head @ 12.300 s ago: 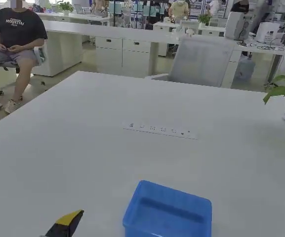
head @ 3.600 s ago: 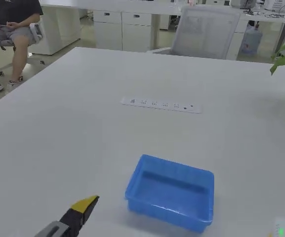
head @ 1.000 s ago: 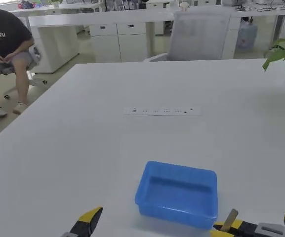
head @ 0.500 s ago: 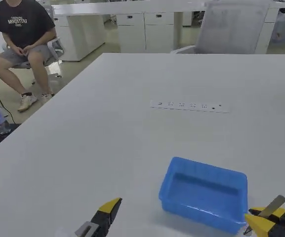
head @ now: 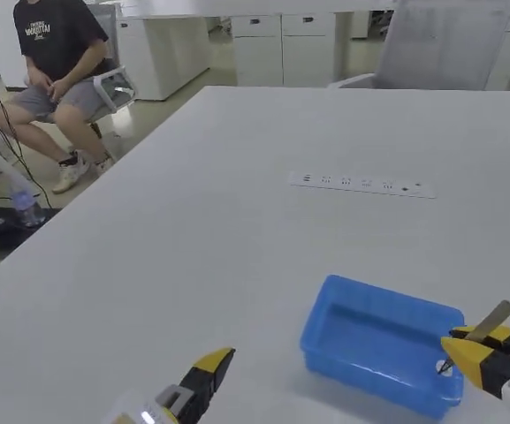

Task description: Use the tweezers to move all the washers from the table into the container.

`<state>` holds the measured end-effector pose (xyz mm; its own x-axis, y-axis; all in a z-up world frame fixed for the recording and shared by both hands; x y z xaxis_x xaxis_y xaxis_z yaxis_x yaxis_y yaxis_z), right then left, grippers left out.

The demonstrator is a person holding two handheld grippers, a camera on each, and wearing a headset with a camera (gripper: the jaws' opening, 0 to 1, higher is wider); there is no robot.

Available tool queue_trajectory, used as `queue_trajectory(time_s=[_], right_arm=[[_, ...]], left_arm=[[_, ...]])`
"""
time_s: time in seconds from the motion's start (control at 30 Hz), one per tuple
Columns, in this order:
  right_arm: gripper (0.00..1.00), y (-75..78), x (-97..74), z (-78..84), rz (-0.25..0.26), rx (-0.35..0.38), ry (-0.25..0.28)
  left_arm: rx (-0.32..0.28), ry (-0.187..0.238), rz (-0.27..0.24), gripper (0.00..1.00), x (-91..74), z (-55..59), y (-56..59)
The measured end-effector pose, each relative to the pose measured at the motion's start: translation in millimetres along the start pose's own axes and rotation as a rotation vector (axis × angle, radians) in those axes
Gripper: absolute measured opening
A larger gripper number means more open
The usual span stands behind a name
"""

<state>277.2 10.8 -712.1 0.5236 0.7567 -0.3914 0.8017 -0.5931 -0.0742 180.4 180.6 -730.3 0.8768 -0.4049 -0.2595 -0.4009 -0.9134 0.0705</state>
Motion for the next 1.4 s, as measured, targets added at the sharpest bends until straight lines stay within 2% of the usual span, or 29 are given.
queue_trajectory(time_s=[0.3,0.6,0.97,1.4], right_arm=[[0.03,6.0,23.6,-3.6,-0.025,-0.022,-0.013],[0.03,16.0,41.0,3.9,-0.031,-0.017,-0.041],[0.03,30.1,58.7,23.9,-0.029,-0.003,-0.093],[0.03,31.3,67.8,47.7,-0.036,0.001,-0.155]], left_arm=[[0.002,-0.008,0.001,0.82,0.7,1.2,-1.0],[0.003,-0.019,0.014,0.79,1.4,2.3,0.1],[0.005,-0.033,0.016,0.78,1.7,4.0,0.0],[0.011,-0.05,0.017,0.76,1.6,6.6,-0.2]])
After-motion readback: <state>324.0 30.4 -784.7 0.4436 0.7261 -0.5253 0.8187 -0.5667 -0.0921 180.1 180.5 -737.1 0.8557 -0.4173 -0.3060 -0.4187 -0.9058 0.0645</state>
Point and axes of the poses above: the centre of the closed fingertips' face, and the gripper's own axes: x roughly forward along the fingers, y roughly to its right, z roughly out of its underside, the point moved 5 cm from there along -x, roughly backward along the fingers, and after that the axes turned 2 degrees about x, right-handed, at the moved point
